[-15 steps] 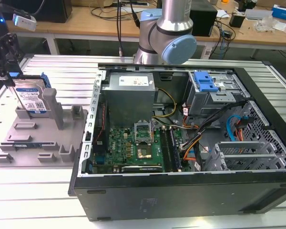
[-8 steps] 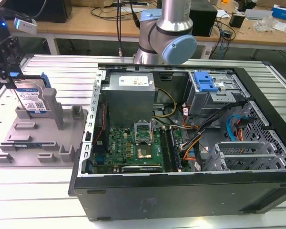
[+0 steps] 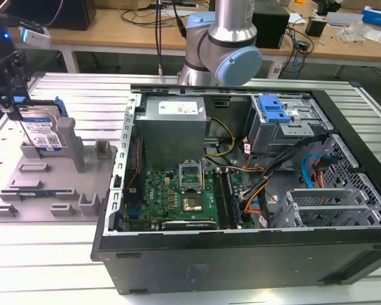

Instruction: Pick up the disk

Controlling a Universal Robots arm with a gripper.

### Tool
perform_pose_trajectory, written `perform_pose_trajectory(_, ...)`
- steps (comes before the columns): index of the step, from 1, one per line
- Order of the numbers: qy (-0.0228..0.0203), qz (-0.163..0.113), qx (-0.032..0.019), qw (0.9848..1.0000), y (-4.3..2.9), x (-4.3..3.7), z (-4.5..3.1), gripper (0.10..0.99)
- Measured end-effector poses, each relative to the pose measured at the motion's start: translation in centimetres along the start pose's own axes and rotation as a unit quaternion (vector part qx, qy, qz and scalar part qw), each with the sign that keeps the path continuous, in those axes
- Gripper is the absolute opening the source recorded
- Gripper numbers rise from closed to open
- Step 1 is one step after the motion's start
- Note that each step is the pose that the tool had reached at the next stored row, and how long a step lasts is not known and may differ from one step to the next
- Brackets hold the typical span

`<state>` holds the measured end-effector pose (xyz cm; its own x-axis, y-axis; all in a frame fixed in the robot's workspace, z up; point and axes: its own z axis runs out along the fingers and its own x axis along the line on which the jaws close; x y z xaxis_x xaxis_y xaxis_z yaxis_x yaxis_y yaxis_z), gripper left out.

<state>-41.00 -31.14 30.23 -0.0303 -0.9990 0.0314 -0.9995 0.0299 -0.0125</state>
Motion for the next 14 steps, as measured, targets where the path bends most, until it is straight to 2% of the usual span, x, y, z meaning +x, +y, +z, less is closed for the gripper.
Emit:
perform_pose_trajectory(2,0.0000,0.000,0.0001,1.0000,0.01,0.00,0.04,0.529)
perform_pose_trajectory(4,-0.0001,0.000,0.0001,1.0000,0.02,0.00,0.07,0.392)
perform_pose_trajectory(14,-0.0001,0.000,0.0001,1.0000,0.02,-0.01,0.14,0.392)
